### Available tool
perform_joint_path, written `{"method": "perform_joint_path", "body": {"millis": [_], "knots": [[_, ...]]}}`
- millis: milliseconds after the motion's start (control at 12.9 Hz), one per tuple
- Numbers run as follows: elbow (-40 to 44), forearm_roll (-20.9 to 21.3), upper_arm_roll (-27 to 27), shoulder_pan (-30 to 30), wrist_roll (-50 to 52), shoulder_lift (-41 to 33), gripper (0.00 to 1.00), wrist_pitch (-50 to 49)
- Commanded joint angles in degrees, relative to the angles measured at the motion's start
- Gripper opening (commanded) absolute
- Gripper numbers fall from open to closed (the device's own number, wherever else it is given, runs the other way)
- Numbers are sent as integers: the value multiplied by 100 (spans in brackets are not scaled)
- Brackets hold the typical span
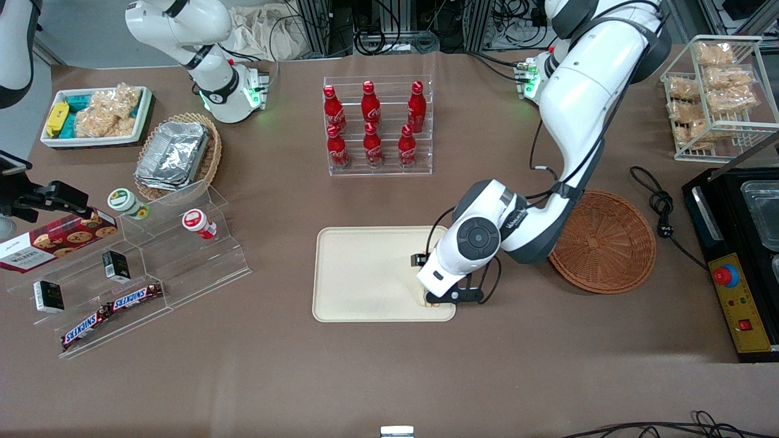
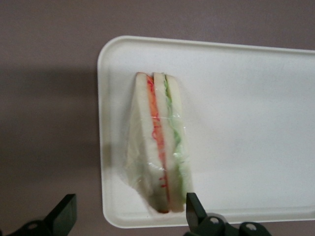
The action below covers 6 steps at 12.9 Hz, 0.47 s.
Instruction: Place sandwich from basket to tray
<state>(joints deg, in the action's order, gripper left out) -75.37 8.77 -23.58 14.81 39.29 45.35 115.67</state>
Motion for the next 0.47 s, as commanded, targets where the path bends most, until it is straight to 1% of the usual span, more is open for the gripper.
{"method": "perform_joint_path", "body": {"millis": [0,233,311,389], "knots": [[-380,-68,20,-390,-44,-770,99,-325],[-1485,-113,11,-733,-53,-1877,99,-142],[-1959,-182,11,-821,-44,-2307,99,138],[-2451,-357,11,-987,-53,-2720,99,428]]}}
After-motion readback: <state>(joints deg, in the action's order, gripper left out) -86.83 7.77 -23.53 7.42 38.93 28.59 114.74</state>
